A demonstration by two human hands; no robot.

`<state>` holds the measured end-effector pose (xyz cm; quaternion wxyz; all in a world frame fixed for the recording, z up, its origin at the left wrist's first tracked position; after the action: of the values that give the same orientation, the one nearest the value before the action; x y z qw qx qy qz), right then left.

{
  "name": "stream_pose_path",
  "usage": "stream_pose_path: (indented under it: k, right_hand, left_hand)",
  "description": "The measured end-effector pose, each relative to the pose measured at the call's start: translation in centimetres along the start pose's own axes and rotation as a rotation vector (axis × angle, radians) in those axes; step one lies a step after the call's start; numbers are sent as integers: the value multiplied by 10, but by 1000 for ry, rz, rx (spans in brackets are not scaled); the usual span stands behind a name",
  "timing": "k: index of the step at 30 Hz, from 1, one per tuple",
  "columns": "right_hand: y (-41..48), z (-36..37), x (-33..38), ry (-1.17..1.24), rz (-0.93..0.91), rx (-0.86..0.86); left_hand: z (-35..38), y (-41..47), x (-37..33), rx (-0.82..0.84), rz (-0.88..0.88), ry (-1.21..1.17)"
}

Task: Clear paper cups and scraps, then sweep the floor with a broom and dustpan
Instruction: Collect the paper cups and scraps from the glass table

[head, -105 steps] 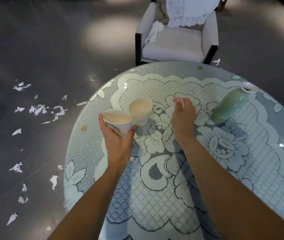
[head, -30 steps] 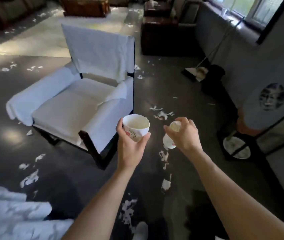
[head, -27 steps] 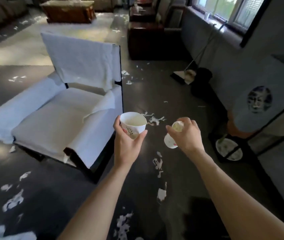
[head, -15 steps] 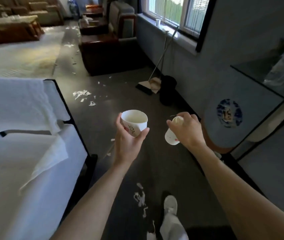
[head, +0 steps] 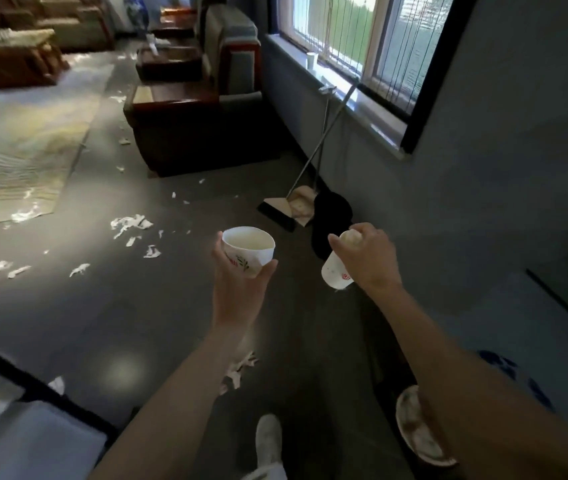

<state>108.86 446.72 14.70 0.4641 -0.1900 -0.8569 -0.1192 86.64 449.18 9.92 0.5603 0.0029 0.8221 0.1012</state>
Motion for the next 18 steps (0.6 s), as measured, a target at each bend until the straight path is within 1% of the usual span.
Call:
stream_pose_path:
  k: [5, 8, 11, 13, 18]
  right_hand:
    - [158, 26, -8, 39, 13, -97]
    - [247, 44, -6, 6, 55, -181]
    - [322, 53, -6, 26, 107, -247]
    - [364, 53, -14, 33, 159, -287]
    - [482, 64, -54, 68, 282, -304]
  left_hand:
    - [70, 150, 20, -10, 17, -13]
    - [107, 239, 21, 23, 26, 42]
    - [151, 319, 12, 138, 76, 120]
    - [182, 365, 9, 186, 94, 142]
    - [285, 470, 20, 305, 100, 141]
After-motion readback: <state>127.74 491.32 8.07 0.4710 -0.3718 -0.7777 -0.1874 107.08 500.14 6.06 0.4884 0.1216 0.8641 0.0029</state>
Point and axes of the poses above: each hand's wrist, its own y-axis towards the middle knuckle, its own z-axis out of the palm, x = y × z, the point moved 4 cm from there along y, towards the middle knuckle, and after that the axes turned 8 degrees about y, right-handed, at the moved point
